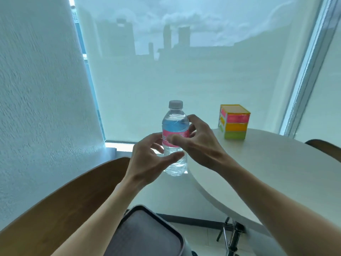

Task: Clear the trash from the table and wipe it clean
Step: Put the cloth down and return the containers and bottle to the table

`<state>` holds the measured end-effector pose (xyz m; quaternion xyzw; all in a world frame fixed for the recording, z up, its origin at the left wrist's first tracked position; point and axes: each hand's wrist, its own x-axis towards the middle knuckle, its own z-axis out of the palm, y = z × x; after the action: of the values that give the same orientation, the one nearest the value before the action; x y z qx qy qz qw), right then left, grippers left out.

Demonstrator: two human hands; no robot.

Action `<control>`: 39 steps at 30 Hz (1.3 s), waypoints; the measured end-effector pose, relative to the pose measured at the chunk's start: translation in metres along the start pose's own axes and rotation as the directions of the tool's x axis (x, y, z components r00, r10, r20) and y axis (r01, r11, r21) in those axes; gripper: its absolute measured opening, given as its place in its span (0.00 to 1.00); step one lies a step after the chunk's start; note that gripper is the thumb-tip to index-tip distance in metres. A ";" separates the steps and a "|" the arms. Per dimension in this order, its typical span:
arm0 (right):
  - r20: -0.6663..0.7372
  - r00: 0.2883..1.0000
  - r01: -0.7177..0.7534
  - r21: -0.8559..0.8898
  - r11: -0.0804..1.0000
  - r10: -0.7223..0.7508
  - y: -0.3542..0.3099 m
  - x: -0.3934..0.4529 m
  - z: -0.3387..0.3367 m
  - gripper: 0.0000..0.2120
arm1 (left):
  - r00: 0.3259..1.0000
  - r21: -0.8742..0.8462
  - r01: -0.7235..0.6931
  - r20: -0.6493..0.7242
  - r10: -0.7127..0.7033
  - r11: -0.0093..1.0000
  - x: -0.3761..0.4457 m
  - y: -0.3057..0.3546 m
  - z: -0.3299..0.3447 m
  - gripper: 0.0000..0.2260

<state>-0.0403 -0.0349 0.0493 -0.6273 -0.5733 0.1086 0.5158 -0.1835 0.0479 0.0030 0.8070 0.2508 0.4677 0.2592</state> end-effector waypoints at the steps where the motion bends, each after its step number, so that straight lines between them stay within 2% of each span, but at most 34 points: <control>1: -0.022 1.000 0.000 -0.015 1.000 -0.001 0.003 0.003 -0.012 0.17 | 1.000 -0.013 -0.009 0.009 0.010 1.000 0.008 0.007 0.010 0.19; 4: -0.090 0.996 -0.008 -0.050 0.999 0.004 0.014 0.011 -0.051 0.17 | 0.998 -0.043 -0.039 0.046 0.041 0.998 0.034 0.029 0.042 0.18; 9: -0.175 0.983 -0.063 -0.078 0.995 0.048 0.039 0.027 -0.110 0.22 | 0.991 -0.071 -0.087 0.100 0.094 0.994 0.074 0.057 0.100 0.18; 14: -0.237 0.968 -0.108 -0.096 0.990 0.082 0.068 0.048 -0.167 0.15 | 0.980 -0.075 -0.106 0.161 0.117 0.991 0.116 0.075 0.156 0.19; 19: -0.284 0.953 -0.136 -0.100 0.986 0.103 0.101 0.077 -0.209 0.18 | 0.969 -0.101 -0.090 0.221 0.111 0.991 0.159 0.083 0.208 0.18; 24: -0.328 0.938 -0.159 -0.132 0.979 0.108 0.134 0.106 -0.242 0.17 | 0.956 -0.088 -0.101 0.267 0.122 0.991 0.194 0.087 0.253 0.15; 31: -0.373 0.913 -0.219 -0.107 0.970 0.165 0.183 0.140 -0.262 0.16 | 0.924 0.124 -0.140 0.374 0.084 0.982 0.241 0.074 0.291 0.23; 34: -0.384 0.904 -0.246 -0.105 0.964 0.189 0.207 0.151 -0.264 0.17 | 0.927 0.212 -0.092 0.374 0.006 0.973 0.261 0.062 0.292 0.28; 39: -0.385 0.885 -0.314 -0.081 0.946 0.261 0.249 0.163 -0.263 0.19 | 0.918 0.378 -0.055 0.383 -0.102 0.924 0.277 0.033 0.291 0.22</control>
<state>0.3538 0.0101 0.0484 -0.7494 -0.3726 0.0233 0.5469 0.2007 0.1492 0.0733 0.9163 0.2891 0.2341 0.1483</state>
